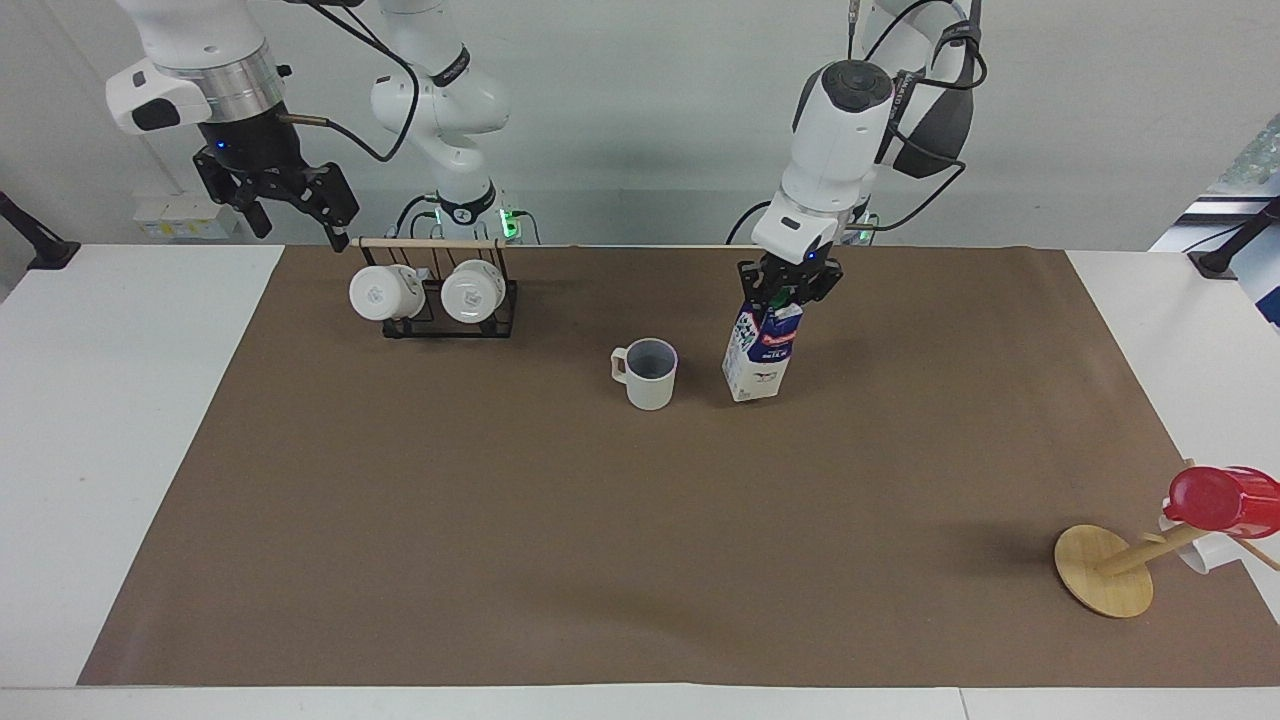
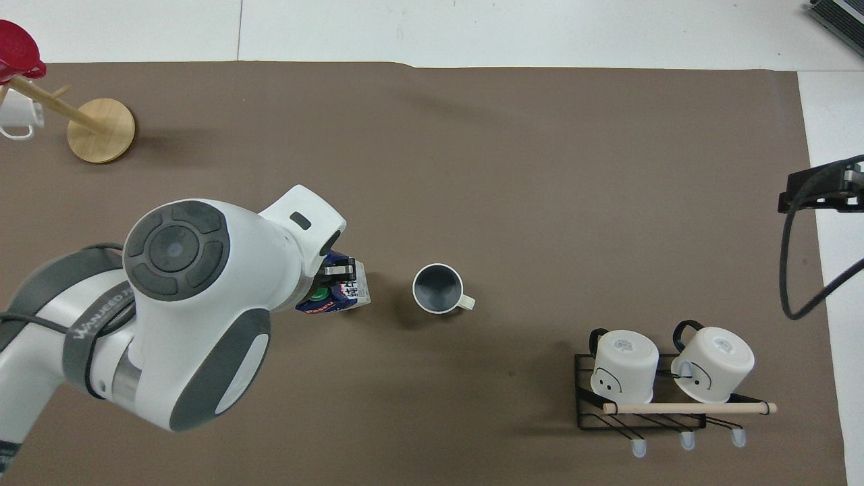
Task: Place cup and milk on table
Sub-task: 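Carry the milk carton with the left gripper beside the white mug, then lower the milk carton onto the table next to the mug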
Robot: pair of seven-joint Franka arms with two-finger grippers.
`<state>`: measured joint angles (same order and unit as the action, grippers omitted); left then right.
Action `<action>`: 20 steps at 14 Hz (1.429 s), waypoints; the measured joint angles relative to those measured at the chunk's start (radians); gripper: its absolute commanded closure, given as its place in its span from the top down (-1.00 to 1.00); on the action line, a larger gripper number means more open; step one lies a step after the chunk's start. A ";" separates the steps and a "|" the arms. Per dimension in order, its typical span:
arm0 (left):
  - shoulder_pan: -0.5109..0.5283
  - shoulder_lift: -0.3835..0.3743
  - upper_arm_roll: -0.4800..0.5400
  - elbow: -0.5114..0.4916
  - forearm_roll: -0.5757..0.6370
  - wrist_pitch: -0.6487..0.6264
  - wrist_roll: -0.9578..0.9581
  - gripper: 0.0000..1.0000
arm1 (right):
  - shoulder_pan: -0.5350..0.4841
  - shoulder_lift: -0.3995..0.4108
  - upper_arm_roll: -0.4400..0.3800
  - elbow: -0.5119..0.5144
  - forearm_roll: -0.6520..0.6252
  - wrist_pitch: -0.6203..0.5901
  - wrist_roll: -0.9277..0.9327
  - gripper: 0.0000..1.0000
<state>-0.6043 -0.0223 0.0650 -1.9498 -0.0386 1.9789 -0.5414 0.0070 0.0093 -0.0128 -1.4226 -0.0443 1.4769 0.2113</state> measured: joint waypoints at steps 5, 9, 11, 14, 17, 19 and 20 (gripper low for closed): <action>-0.029 0.062 -0.001 0.011 0.000 0.055 -0.020 -0.10 | 0.000 0.000 0.000 0.000 0.000 0.000 0.000 1.00; -0.041 0.064 -0.001 0.016 0.000 0.055 -0.022 -0.08 | 0.000 0.000 0.000 0.000 0.000 0.000 0.000 1.00; -0.048 0.064 -0.001 0.016 0.000 0.052 -0.021 -0.05 | 0.000 0.000 0.000 0.000 0.000 0.000 0.000 1.00; -0.063 0.066 -0.002 0.016 0.000 0.047 -0.020 -0.02 | 0.000 0.000 0.000 0.000 0.000 0.000 0.000 1.00; -0.066 0.066 -0.001 0.016 0.000 0.036 -0.013 0.19 | 0.000 0.000 0.000 0.000 0.000 0.000 0.000 1.00; -0.067 0.066 0.000 0.016 0.000 0.022 -0.012 0.89 | 0.000 0.000 0.000 0.000 0.000 0.000 0.000 1.00; -0.067 0.066 0.000 0.016 0.000 0.019 -0.012 1.00 | 0.000 0.000 0.000 0.000 0.000 0.000 0.000 1.00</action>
<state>-0.6717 0.0438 0.0647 -1.9341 -0.0386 1.9975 -0.5534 0.0070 0.0093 -0.0128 -1.4226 -0.0443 1.4769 0.2113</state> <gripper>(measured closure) 0.370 0.000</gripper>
